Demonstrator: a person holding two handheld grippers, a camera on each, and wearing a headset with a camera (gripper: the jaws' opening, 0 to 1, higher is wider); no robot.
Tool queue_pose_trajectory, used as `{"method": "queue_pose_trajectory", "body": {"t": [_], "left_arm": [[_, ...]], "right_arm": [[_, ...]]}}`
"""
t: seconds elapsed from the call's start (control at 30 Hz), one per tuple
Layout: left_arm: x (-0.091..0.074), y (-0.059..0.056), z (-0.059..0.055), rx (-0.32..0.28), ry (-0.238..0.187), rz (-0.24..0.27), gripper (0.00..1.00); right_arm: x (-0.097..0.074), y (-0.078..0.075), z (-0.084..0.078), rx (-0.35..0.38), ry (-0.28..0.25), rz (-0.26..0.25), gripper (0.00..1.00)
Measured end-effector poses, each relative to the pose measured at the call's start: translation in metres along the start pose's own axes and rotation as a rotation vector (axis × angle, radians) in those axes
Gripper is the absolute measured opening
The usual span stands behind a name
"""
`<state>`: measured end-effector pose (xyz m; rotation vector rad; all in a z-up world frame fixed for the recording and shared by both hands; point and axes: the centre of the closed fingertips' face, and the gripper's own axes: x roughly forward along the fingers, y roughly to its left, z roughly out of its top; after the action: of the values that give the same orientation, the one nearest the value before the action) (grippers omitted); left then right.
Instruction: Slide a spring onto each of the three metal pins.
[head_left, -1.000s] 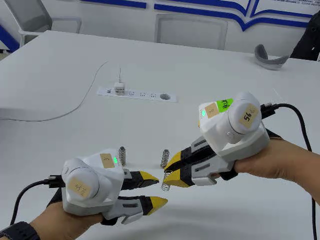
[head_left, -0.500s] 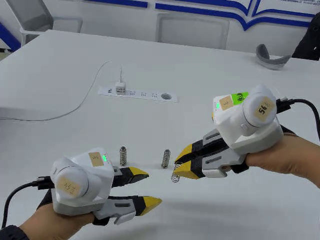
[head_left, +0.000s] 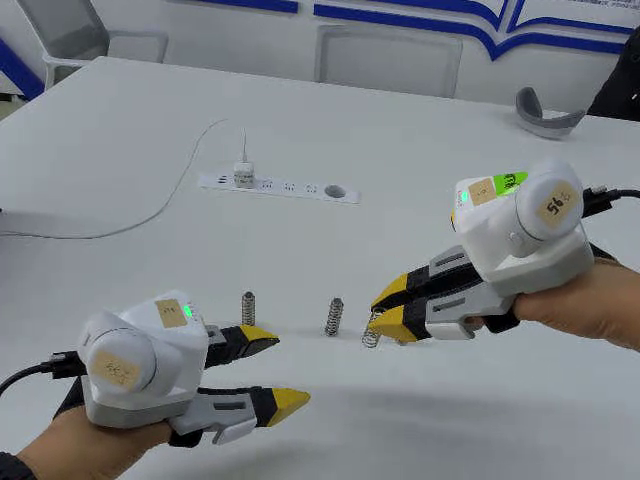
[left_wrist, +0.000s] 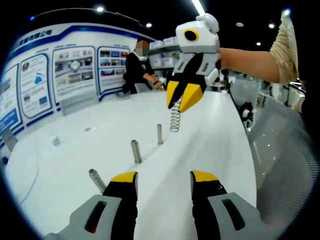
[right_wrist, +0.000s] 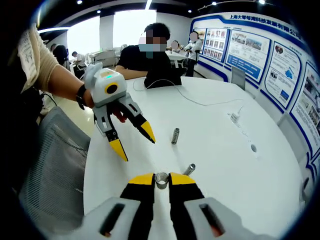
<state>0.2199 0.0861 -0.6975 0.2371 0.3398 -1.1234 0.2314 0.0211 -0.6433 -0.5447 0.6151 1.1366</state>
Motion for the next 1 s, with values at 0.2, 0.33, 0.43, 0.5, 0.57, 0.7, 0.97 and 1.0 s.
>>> {"method": "queue_pose_trajectory", "body": {"t": [0.2, 0.33, 0.43, 0.5, 0.57, 0.7, 0.97, 1.0], "left_arm": [[-0.005, 0.005, -0.002, -0.01, -0.003, 0.02, 0.44], [-0.008, 0.009, -0.004, -0.02, -0.006, 0.033, 0.45], [-0.01, 0.012, -0.005, -0.026, -0.008, 0.042, 0.46], [-0.012, 0.014, -0.006, -0.031, -0.009, 0.049, 0.46], [-0.014, 0.016, -0.007, -0.035, -0.01, 0.053, 0.47], [-0.018, 0.019, -0.01, -0.042, -0.009, 0.064, 0.48], [-0.024, 0.026, -0.013, -0.056, -0.011, 0.085, 0.51], [-0.025, 0.027, -0.013, -0.057, -0.011, 0.088, 0.51]], "right_arm": [[-0.004, -0.007, -0.002, 0.015, -0.004, -0.02, 0.12], [-0.007, -0.013, -0.004, 0.027, -0.006, -0.035, 0.12], [-0.009, -0.016, -0.005, 0.033, -0.007, -0.043, 0.12], [-0.01, -0.019, -0.006, 0.038, -0.009, -0.048, 0.12], [-0.012, -0.021, -0.006, 0.043, -0.011, -0.055, 0.12], [-0.016, -0.027, -0.007, 0.05, -0.014, -0.068, 0.12], [-0.024, -0.038, -0.01, 0.068, -0.02, -0.099, 0.12], [-0.025, -0.039, -0.01, 0.07, -0.02, -0.103, 0.12]]}}
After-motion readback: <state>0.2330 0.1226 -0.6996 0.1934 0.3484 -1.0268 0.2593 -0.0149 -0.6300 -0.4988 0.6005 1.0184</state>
